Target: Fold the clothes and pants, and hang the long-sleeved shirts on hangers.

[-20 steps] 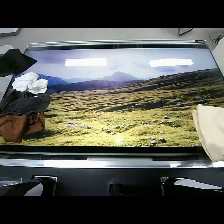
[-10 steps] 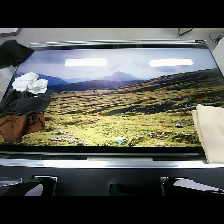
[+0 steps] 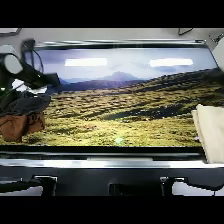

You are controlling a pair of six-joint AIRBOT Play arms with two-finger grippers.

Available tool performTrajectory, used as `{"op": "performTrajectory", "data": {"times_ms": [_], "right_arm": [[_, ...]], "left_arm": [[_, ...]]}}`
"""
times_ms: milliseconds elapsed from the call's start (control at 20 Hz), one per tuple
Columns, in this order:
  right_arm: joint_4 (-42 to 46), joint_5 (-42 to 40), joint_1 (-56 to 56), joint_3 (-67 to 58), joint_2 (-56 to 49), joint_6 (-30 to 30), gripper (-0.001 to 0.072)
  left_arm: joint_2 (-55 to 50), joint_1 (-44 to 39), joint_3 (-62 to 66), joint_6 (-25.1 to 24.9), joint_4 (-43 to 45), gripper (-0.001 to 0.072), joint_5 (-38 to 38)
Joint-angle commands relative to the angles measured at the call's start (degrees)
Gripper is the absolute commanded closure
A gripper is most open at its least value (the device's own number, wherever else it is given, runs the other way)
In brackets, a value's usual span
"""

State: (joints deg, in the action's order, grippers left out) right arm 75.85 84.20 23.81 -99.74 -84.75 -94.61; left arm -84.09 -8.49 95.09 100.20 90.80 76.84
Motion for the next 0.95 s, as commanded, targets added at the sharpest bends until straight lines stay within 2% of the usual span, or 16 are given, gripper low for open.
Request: {"op": "performTrajectory", "data": {"times_ms": [0, 100, 900], "right_arm": [[0.94, 7.45, -7.63, 10.62, -0.48, 0.66, 0.0028], [2.19, 7.48, -8.17, 11.98, -0.50, 2.69, 0.0029], [2.34, 7.39, -8.20, 11.96, -0.48, 2.93, 0.0028]], "left_arm": [[-1.92, -2.03, -6.91, 0.94, -0.83, 0.0003, 4.07], [-0.35, -3.56, -10.69, -0.39, -0.76, 0.0003, -0.96], [-1.68, -4.09, -10.84, -1.18, -0.83, 0.0003, -0.85]]}}
